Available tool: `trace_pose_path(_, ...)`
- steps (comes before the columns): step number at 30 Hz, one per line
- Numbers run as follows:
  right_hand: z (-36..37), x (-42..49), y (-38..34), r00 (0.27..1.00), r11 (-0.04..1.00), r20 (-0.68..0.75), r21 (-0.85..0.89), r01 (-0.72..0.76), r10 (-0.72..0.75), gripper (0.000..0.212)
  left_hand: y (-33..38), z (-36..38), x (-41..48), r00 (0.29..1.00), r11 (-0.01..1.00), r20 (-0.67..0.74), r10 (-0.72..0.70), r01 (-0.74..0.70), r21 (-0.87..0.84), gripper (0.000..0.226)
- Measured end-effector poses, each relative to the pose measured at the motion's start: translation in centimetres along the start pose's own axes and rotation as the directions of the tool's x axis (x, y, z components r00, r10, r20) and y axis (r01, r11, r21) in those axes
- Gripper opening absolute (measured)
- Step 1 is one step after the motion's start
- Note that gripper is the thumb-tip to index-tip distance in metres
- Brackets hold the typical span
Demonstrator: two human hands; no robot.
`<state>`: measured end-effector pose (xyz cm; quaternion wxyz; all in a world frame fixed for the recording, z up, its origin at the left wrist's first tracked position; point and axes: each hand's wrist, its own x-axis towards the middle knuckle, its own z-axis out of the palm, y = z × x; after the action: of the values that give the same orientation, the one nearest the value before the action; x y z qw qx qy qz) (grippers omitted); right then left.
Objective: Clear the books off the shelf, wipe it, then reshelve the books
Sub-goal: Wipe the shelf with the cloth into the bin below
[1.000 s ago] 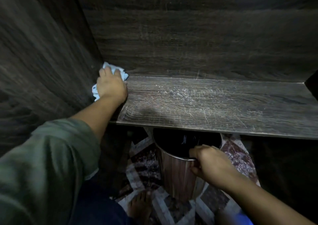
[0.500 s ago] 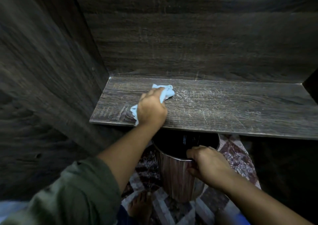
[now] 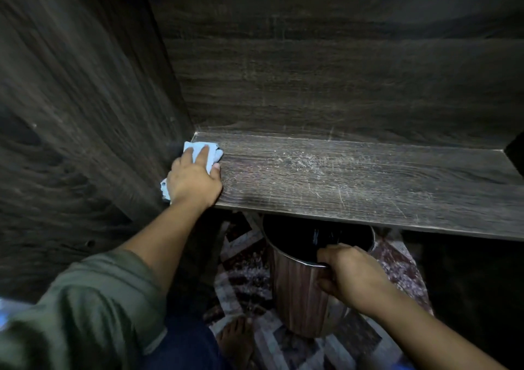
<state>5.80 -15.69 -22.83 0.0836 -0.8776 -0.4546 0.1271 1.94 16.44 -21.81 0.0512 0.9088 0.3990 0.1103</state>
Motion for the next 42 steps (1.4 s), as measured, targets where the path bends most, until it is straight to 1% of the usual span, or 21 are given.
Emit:
trace_pose_path(2,0.0,0.0,0.0,1.000,1.000,-0.001,0.001,-0.005,0.005,0.025,1.4,0.8,-0.9,0.998,0.997,-0.058,0.006,-0.010,-0.072,0.054)
trace_pose_path(4,0.0,-0.1,0.0,1.000,1.000,0.006,0.004,-0.003,0.003,0.024,3.9,1.2,-2.2,0.994,0.975,-0.076,0.085,-0.099,-0.199,0.053)
trace_pose_path(8,0.2,0.0,0.1,1.000,1.000,0.015,0.013,-0.003,0.003,0.028,9.9,1.4,-6.1,0.962,0.808,-0.098,0.255,-0.267,-0.526,0.049)
trace_pose_path(10,0.1,-0.2,0.2,1.000,1.000,0.009,-0.004,-0.009,0.009,0.029,10.9,1.2,-6.4,0.972,0.744,-0.114,0.205,-0.230,-0.628,0.048)
trace_pose_path(11,-0.1,-0.4,0.4,1.000,1.000,0.005,-0.008,-0.014,0.014,0.029,10.8,1.0,-5.7,0.978,0.742,-0.146,0.151,-0.210,-0.637,0.048)
trace_pose_path(13,-0.3,-0.9,0.8,1.000,1.000,0.002,-0.008,-0.012,0.012,0.027,9.4,0.6,-3.7,0.968,0.811,-0.237,0.086,-0.206,-0.547,0.050)
trace_pose_path(14,-0.3,-1.3,1.1,1.000,1.000,-0.001,-0.005,-0.013,0.013,0.025,8.4,0.6,-2.7,0.971,0.872,-0.225,0.082,-0.179,-0.455,0.051)
trace_pose_path(16,-0.2,-2.0,1.9,0.999,1.000,-0.028,0.012,-0.019,0.019,0.021,6.3,1.0,-1.5,0.996,0.974,-0.054,0.069,-0.079,-0.214,0.055)
trace_pose_path(17,-0.2,-2.3,2.2,0.999,0.999,-0.035,0.018,-0.027,0.027,0.020,5.6,1.3,-1.2,0.997,0.990,0.033,0.073,-0.069,-0.121,0.057)
trace_pose_path(18,-0.2,-2.6,2.4,0.999,0.999,-0.033,0.016,-0.033,0.033,0.019,5.5,1.5,-1.0,0.993,0.992,0.078,0.088,-0.081,-0.093,0.058)
trace_pose_path(21,-0.5,-3.4,2.8,0.999,0.999,0.009,0.004,-0.048,0.048,0.022,7.7,2.4,-1.0,0.974,0.959,0.088,0.207,-0.184,-0.214,0.057)
trace_pose_path(24,-0.6,-3.9,3.0,0.998,0.998,0.022,-0.007,-0.064,0.064,0.026,11.7,3.2,-3.2,0.921,0.858,0.017,0.390,-0.357,-0.369,0.051)
trace_pose_path(27,-0.8,-4.3,3.3,0.997,0.997,0.009,0.031,-0.071,0.071,0.023,14.1,3.5,-4.3,0.919,0.688,-0.046,0.391,-0.325,-0.649,0.047)
trace_pose_path(29,-0.9,-4.5,3.6,0.997,0.996,-0.003,0.055,-0.073,0.073,0.023,14.7,2.7,-2.5,0.918,0.577,-0.109,0.382,-0.329,-0.748,0.044)
trace_pose_path(30,-0.9,-4.6,3.8,0.997,0.996,-0.002,0.055,-0.074,0.075,0.023,14.7,2.2,-1.2,0.897,0.563,-0.160,0.411,-0.388,-0.730,0.042)
trace_pose_path(32,-0.9,-4.9,4.3,0.996,0.995,0.001,0.056,-0.085,0.085,0.022,14.2,1.5,1.8,0.815,0.589,-0.212,0.539,-0.545,-0.597,0.042)
trace_pose_path(34,-0.8,-5.1,4.6,0.995,0.994,-0.002,0.059,-0.097,0.098,0.020,13.4,1.9,3.3,0.727,0.641,-0.106,0.678,-0.656,-0.399,0.053)
trace_pose_path(35,-0.6,-5.2,4.8,0.995,0.993,-0.007,0.056,-0.101,0.101,0.020,13.0,2.4,3.2,0.712,0.669,-0.016,0.702,-0.667,-0.329,0.061)
trace_pose_path(37,-0.5,-5.2,5.0,0.994,0.994,-0.010,0.045,-0.104,0.104,0.021,12.8,3.7,2.5,0.720,0.706,0.066,0.690,-0.651,-0.277,0.067)
trace_pose_path(39,-0.3,-5.1,5.2,0.994,0.994,-0.012,0.035,-0.107,0.108,0.023,13.2,4.1,1.8,0.740,0.718,0.059,0.671,-0.627,-0.304,0.066)
trace_pose_path(42,-0.1,-5.1,5.2,0.995,0.995,-0.040,0.040,-0.090,0.092,0.021,14.0,3.7,0.7,0.731,0.706,0.073,0.679,-0.621,-0.340,0.061)
